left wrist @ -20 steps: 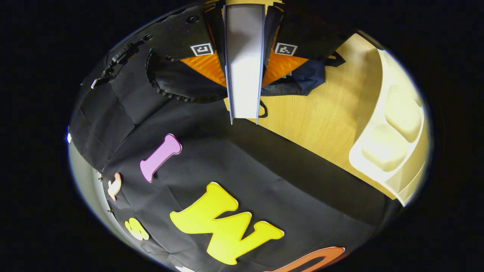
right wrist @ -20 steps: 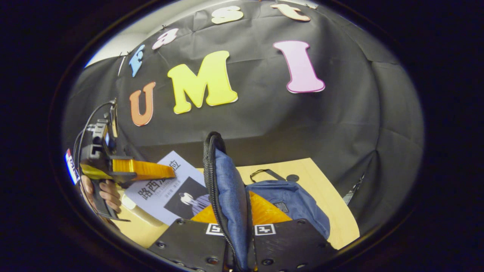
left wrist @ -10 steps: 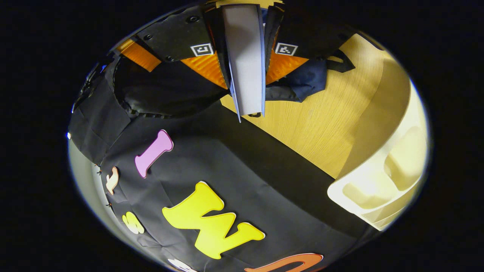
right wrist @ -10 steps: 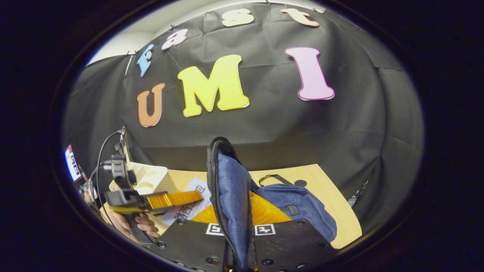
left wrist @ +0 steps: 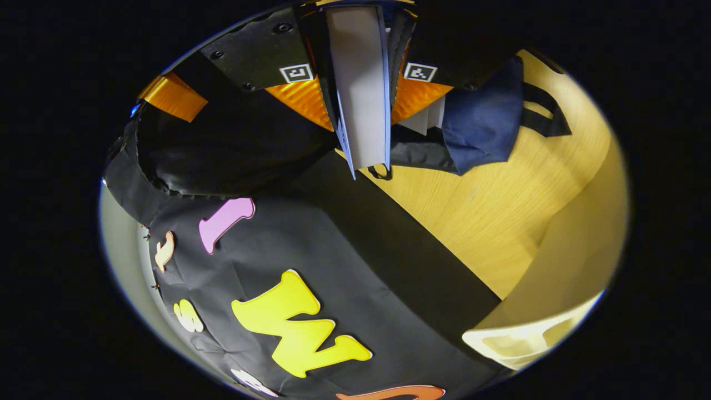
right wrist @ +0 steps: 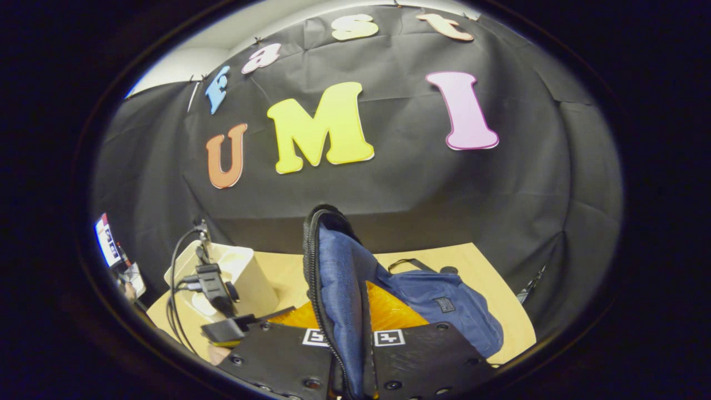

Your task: Open the schoolbag, grab two books from the bookshelf and put them into the schoolbag.

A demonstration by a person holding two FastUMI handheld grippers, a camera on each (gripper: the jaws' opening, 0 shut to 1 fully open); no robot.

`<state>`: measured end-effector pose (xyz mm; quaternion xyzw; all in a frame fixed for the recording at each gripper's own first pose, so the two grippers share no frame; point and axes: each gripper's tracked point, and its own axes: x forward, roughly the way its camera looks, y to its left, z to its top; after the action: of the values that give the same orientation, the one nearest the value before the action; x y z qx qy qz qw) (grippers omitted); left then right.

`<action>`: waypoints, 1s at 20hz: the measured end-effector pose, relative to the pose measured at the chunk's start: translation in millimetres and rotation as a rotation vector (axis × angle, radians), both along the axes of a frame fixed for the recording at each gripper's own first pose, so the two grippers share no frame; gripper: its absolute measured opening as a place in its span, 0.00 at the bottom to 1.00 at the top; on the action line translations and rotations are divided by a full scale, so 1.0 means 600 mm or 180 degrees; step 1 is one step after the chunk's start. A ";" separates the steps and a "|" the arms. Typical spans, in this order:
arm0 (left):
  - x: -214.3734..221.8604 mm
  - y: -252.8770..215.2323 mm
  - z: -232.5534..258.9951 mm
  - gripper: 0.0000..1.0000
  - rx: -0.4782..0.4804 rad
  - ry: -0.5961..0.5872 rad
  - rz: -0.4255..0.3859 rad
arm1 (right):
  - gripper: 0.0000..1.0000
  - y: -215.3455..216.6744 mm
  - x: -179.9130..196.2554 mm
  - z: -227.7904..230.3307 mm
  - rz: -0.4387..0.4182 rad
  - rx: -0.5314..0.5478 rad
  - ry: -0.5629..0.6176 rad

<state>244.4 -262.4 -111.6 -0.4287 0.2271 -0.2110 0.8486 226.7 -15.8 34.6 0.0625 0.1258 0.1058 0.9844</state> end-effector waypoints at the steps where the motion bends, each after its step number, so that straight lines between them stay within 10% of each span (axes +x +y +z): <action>1: 0.000 -0.012 -0.008 0.45 -0.0089 0.0015 0.0009 | 0.09 0.004 -0.001 -0.001 0.0018 -0.0004 0.0007; 6: 0.004 -0.068 -0.044 0.45 -0.0325 0.0067 -0.0016 | 0.09 0.015 0.002 -0.010 0.0044 -0.0039 0.0017; 10: 0.006 -0.061 -0.047 0.48 0.0069 -0.0032 0.0060 | 0.09 0.004 0.007 -0.004 0.0028 0.0112 0.0008; 12: 0.008 -0.044 -0.066 0.59 0.0571 -0.0049 0.0083 | 0.09 -0.003 0.007 -0.008 0.0018 0.0140 0.0012; 13: 0.005 -0.047 -0.063 0.80 0.0629 -0.0100 0.0020 | 0.09 -0.006 0.007 -0.010 0.0014 0.0149 0.0013; 14: 0.000 -0.048 -0.055 0.72 0.0677 -0.0135 -0.0044 | 0.09 -0.010 0.005 -0.010 0.0001 0.0155 0.0011; 20: 0.003 0.021 -0.027 0.98 0.1057 -0.0342 0.0102 | 0.09 -0.034 0.009 -0.024 -0.0158 0.0157 0.0048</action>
<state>246.5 -249.5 -127.7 -0.2743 0.2064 -0.1796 0.9219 232.3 -36.1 20.4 0.0906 0.1290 0.0839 0.9839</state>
